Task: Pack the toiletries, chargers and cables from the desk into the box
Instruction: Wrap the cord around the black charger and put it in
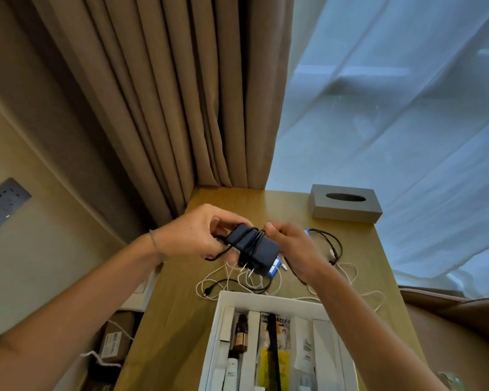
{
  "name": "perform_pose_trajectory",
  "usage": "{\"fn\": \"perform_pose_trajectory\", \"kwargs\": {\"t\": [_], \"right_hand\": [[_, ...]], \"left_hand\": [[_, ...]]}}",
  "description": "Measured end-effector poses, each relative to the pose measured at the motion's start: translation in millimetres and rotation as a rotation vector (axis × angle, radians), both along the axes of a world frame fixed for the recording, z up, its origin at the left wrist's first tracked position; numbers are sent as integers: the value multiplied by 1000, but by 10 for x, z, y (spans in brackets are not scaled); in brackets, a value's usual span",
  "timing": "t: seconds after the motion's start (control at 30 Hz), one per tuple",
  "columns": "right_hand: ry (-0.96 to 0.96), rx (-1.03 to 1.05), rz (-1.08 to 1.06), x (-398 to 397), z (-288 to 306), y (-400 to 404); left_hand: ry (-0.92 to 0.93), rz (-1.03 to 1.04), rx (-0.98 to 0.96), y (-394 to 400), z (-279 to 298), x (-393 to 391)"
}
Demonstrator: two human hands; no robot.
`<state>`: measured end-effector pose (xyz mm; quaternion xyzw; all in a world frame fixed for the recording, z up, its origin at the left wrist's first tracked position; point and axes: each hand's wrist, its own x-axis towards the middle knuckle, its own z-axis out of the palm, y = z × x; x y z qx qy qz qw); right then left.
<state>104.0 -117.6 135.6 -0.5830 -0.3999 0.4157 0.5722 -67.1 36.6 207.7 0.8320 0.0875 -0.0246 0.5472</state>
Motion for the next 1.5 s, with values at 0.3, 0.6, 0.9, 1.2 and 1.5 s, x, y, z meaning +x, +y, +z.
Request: {"fn": "perform_pose_trajectory", "kwargs": {"t": [0.3,0.6,0.9,1.2,1.5], "right_hand": [[-437,-345,103,-737,-368,-274],[-363,-113,-58,-174,-131,-301],[-8,-121,-300,-505,-622,-512],[313,-87,-136,-430,-716,-770],[405,-292,-74,-255,-933,-1083]], "left_hand": [[-79,584,453,-23,-525,21],[140,-34,297,-282,-670,-108],[38,182,-132,-402,-990,-221],[-174,500,-232,-908,-1346,-147],[78,188,-183,-896,-1580,-229]]}}
